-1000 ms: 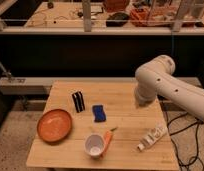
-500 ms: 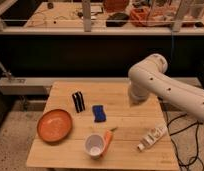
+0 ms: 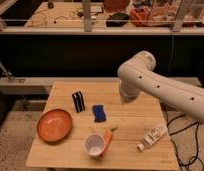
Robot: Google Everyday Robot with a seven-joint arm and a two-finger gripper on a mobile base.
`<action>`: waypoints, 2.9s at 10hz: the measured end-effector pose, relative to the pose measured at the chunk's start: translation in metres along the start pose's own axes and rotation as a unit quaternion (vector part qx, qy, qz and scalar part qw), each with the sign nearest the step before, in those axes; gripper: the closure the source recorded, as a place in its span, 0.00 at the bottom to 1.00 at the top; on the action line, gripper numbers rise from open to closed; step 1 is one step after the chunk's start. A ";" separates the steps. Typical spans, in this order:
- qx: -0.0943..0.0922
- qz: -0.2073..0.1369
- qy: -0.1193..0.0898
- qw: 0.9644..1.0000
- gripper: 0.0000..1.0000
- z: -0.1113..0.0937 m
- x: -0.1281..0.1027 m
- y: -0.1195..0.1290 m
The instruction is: Knock the eraser over
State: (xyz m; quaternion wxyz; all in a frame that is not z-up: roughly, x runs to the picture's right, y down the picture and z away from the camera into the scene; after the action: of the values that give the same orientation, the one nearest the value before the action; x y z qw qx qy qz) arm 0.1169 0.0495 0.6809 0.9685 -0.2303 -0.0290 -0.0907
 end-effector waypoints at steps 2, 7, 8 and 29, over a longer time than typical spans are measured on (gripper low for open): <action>0.003 -0.006 0.000 1.000 1.00 0.000 -0.010 -0.007; 0.006 -0.026 -0.002 1.000 1.00 0.005 -0.043 -0.026; 0.007 -0.032 -0.003 0.999 1.00 0.008 -0.049 -0.030; 0.029 -0.100 -0.026 0.994 0.20 0.059 -0.118 -0.109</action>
State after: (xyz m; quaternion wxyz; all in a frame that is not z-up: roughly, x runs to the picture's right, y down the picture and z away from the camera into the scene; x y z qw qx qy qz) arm -0.0208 0.0000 0.7698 0.9598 -0.2000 -0.0793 -0.1805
